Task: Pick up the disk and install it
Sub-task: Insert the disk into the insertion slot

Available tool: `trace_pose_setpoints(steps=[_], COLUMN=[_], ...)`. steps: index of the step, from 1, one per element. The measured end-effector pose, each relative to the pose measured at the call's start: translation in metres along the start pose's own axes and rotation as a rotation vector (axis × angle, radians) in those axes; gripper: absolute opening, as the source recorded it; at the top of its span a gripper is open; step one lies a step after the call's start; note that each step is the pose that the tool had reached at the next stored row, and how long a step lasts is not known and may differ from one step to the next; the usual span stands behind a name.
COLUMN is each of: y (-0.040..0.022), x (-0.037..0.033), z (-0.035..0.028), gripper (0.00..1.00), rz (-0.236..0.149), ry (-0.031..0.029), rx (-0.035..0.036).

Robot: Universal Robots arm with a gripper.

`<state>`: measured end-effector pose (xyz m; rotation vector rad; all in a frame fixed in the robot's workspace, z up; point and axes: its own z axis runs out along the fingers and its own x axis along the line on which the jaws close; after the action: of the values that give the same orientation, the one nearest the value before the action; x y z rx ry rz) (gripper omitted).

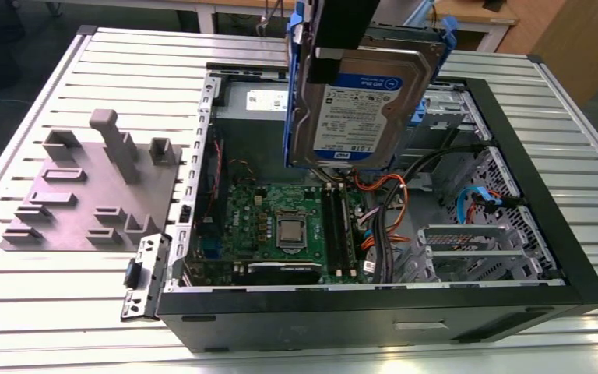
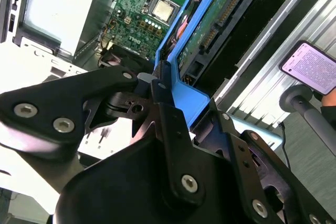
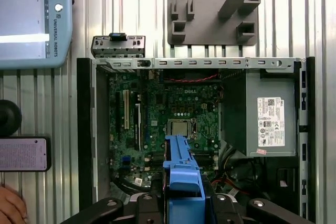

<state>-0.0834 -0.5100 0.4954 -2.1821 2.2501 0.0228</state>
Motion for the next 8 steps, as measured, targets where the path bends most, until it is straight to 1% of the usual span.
trace_pose_setpoints(steps=[2, 6, 8], y=[-0.0008, -0.007, -0.0089], x=[0.0005, 0.0007, 0.0007], z=[0.0, 0.0001, 0.0], gripper=[0.37, 0.37, 0.37], rz=[0.0, 0.0, 0.0], ry=[0.0, -0.0001, 0.0001], rx=[0.0, -0.0001, -0.0002])
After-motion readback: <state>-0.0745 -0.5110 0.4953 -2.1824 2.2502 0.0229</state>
